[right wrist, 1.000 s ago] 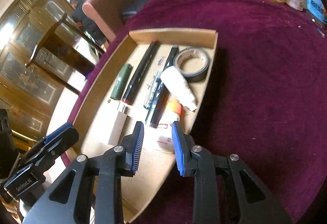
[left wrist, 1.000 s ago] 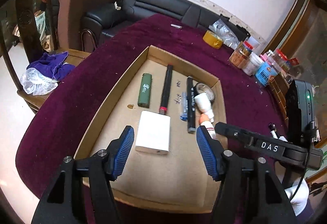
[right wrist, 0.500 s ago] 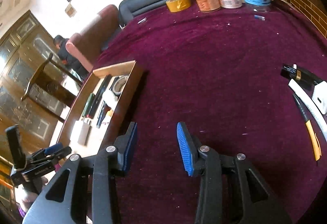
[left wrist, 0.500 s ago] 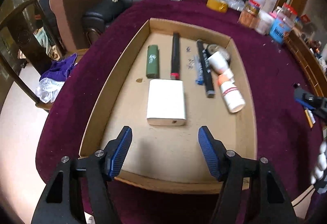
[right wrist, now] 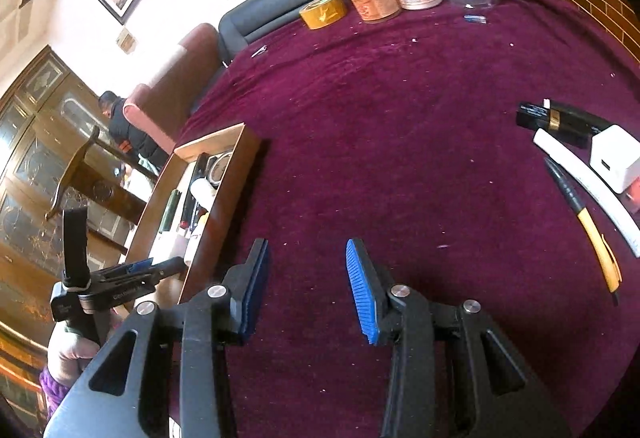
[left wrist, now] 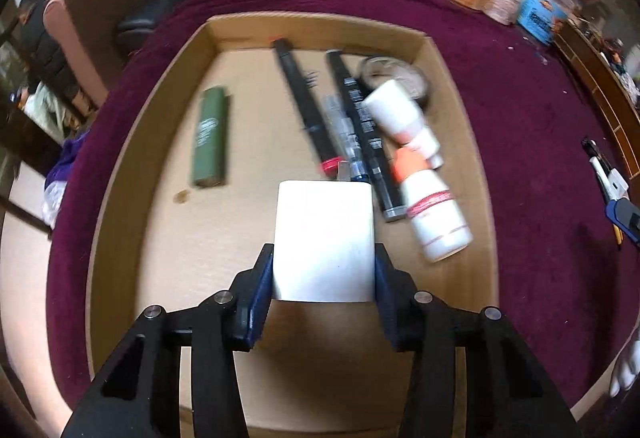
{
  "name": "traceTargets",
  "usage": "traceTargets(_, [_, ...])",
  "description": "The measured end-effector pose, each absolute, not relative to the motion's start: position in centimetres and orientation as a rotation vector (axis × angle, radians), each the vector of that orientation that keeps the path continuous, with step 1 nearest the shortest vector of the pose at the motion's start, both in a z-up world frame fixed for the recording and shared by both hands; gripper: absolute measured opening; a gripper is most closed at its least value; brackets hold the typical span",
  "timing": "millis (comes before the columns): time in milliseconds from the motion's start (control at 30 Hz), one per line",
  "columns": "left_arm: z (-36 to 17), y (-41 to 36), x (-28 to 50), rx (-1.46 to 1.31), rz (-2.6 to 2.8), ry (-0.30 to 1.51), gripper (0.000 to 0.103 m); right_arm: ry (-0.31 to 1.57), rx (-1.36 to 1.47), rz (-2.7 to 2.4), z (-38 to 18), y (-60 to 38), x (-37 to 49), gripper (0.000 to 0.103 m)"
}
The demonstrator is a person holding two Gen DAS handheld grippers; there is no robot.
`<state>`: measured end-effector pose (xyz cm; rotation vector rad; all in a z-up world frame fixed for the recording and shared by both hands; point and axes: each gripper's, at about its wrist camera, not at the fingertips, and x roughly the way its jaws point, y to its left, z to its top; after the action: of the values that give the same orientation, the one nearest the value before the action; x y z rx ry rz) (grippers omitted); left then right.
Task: Organize rigid objects
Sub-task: 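Open both grippers in the box and move back toward the table, then grasp the yellow-barrel pen with the left gripper while the right grasps the white marker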
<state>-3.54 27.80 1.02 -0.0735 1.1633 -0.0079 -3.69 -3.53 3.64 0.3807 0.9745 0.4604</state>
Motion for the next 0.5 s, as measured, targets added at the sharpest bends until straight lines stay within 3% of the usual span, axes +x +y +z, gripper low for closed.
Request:
traceTargets(300, [4.6, 29.2, -7.7, -0.202, -0.002, 1.032, 0.045, 0.895, 0.429, 0.289, 5.2, -12.5, -2.9, 0.037])
traceTargets(400, [7.4, 28.8, -10.6, -0.235, -0.031, 0.915, 0.056, 0.904, 0.396, 0.182, 4.9, -16.2, -2.4, 0.037])
traceTargets(500, [8.8, 26.5, -12.1, -0.261, -0.136, 0.848, 0.058, 0.949, 0.390, 0.142, 3.8, -18.1, -2.0, 0.037])
